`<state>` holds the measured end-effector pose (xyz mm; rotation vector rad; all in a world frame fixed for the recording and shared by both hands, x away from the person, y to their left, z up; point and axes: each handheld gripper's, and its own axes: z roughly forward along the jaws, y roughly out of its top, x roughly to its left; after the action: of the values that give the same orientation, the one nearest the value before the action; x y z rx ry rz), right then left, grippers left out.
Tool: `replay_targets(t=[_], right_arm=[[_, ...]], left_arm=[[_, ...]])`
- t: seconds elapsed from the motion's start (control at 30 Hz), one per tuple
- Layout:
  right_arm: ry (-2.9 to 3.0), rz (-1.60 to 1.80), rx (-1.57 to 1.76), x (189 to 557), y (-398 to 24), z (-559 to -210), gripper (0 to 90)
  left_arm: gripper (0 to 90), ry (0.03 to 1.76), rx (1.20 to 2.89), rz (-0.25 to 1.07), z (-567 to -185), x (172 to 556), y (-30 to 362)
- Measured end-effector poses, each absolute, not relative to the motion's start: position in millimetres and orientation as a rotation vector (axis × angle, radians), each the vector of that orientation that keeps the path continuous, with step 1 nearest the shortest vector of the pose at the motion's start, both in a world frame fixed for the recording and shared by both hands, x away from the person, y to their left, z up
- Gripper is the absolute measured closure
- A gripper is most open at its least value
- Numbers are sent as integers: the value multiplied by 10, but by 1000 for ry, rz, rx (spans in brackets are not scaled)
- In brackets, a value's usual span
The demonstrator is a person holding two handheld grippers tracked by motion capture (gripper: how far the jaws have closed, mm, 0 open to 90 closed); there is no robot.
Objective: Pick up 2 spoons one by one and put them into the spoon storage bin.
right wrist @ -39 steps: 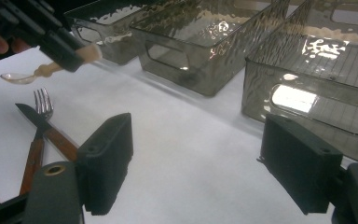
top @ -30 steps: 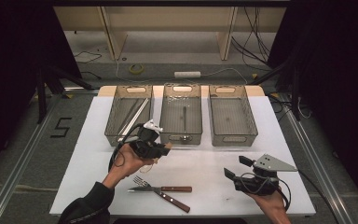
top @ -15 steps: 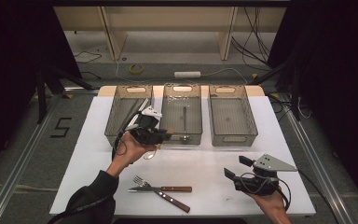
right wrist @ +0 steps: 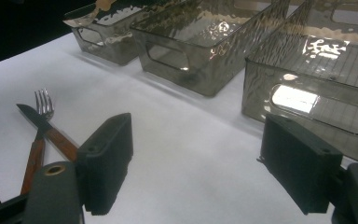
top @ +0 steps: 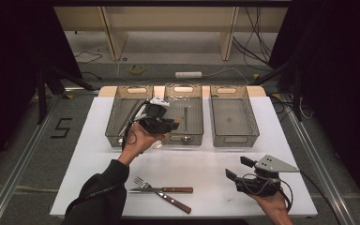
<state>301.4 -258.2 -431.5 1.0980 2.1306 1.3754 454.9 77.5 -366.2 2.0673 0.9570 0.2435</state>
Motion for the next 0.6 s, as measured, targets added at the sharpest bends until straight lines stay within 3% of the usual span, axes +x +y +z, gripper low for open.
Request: replay_targets(t=[0.6], right_arm=[[2137,1375,1104,3016,-2575,-4319,262]], left_arm=[[737,1044,1971,290,-3658,4969,726]])
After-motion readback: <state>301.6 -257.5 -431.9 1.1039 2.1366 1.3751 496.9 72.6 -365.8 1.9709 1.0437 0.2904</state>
